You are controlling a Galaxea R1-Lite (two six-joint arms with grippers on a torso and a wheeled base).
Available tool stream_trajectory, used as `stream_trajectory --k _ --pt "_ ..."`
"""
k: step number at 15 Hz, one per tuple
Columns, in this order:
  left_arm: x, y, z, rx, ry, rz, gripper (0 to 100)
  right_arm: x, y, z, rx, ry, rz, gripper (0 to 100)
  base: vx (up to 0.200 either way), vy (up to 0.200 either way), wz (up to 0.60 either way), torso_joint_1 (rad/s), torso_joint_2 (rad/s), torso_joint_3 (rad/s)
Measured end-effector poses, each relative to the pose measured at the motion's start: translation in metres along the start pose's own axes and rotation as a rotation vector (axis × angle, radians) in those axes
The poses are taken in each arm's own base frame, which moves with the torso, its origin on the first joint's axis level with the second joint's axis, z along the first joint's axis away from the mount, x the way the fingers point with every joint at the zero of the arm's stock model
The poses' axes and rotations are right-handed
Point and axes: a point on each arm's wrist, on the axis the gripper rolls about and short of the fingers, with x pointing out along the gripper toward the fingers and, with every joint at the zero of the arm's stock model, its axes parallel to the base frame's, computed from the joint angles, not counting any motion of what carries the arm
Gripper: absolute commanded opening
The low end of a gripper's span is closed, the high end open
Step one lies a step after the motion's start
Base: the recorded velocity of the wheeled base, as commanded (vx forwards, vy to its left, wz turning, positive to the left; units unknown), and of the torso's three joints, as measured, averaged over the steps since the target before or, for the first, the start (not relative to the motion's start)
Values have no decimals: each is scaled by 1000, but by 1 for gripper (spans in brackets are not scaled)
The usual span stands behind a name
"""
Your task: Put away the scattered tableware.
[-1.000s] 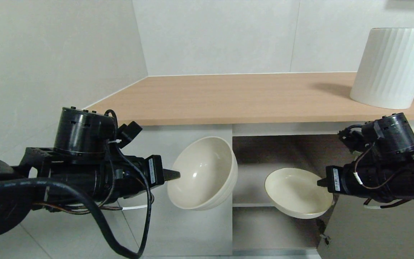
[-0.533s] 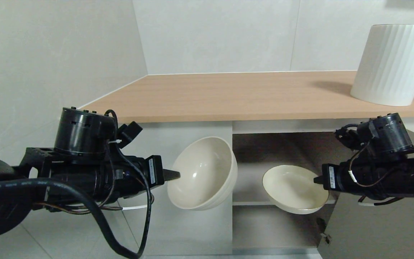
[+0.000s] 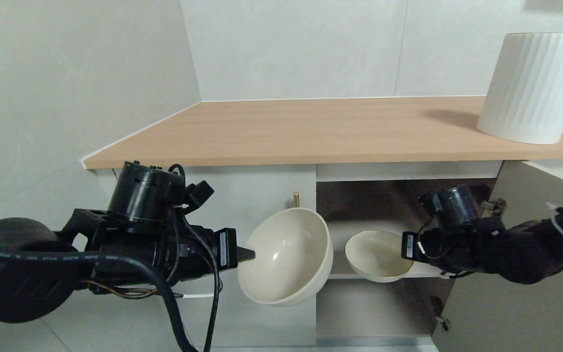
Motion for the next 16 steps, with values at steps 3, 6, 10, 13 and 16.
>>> stream_trajectory --k 3,6,10,13,16 --pt "5 1 -3 18 24 17 0 47 -5 -13 33 -66 -71 0 0 0 0 0 0 0" --pt "9 3 -4 16 34 23 0 90 -17 -23 50 -98 -187 0 0 0 0 0 0 0" --pt "14 7 -7 3 64 79 0 122 -33 -30 65 -93 -270 0 0 0 0 0 0 0" --pt "18 8 -7 0 71 103 0 134 -38 -32 71 -101 -305 0 0 0 0 0 0 0" --pt "20 7 -7 3 79 105 0 143 -41 -23 126 -143 -320 0 0 0 0 0 0 0"
